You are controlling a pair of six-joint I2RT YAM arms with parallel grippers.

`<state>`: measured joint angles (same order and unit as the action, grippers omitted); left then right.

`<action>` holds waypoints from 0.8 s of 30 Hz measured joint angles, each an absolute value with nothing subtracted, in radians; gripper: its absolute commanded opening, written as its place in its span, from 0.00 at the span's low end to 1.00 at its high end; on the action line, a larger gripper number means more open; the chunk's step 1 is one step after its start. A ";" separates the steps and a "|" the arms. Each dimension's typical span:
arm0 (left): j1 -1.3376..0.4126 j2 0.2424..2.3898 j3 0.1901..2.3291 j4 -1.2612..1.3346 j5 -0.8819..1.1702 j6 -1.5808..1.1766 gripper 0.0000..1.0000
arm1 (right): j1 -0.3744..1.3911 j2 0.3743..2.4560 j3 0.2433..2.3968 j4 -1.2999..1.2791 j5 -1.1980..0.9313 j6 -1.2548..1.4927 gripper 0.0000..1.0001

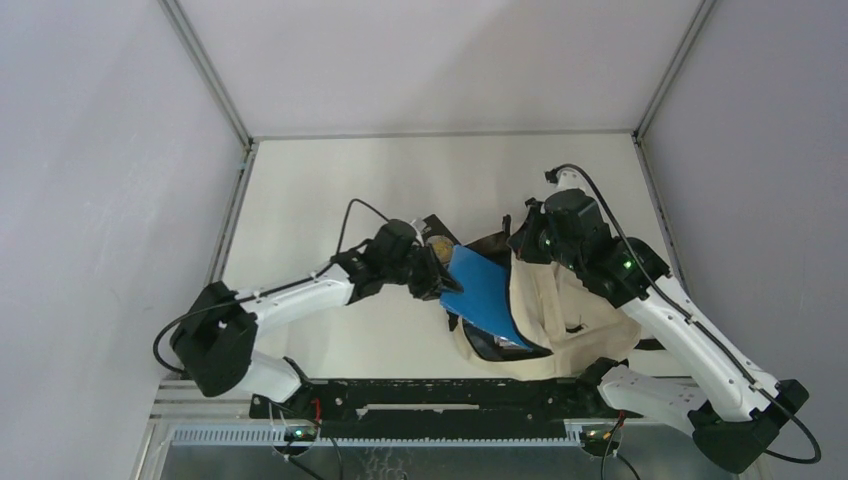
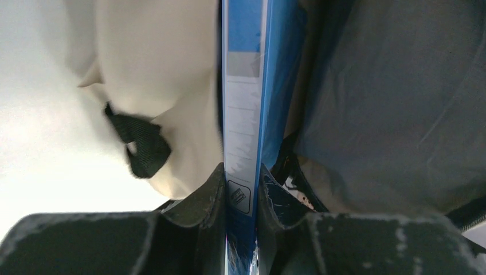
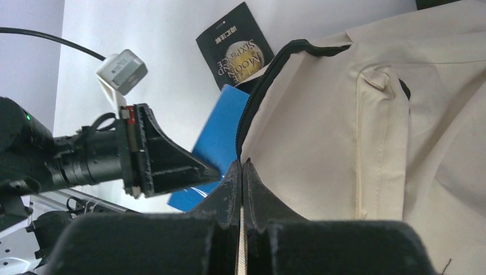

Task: Pack the student bag
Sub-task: Place the files in the student bag.

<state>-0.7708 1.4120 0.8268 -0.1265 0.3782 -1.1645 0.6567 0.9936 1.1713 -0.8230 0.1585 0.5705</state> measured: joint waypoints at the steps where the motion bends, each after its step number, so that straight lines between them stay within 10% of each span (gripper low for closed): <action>1: -0.791 1.424 0.841 -0.122 0.356 -1.177 0.00 | 0.658 0.995 1.171 -0.820 0.158 0.570 0.00; 14: -0.912 1.592 0.969 0.003 0.084 -1.319 0.02 | 0.703 1.028 1.170 -0.789 0.178 0.581 0.00; 19: -0.954 1.672 1.063 0.008 0.082 -1.310 0.20 | 0.704 1.028 1.170 -0.778 0.189 0.581 0.00; 24: -0.987 1.720 1.091 0.012 0.152 -1.291 0.67 | 0.704 1.027 1.170 -0.770 0.200 0.582 0.00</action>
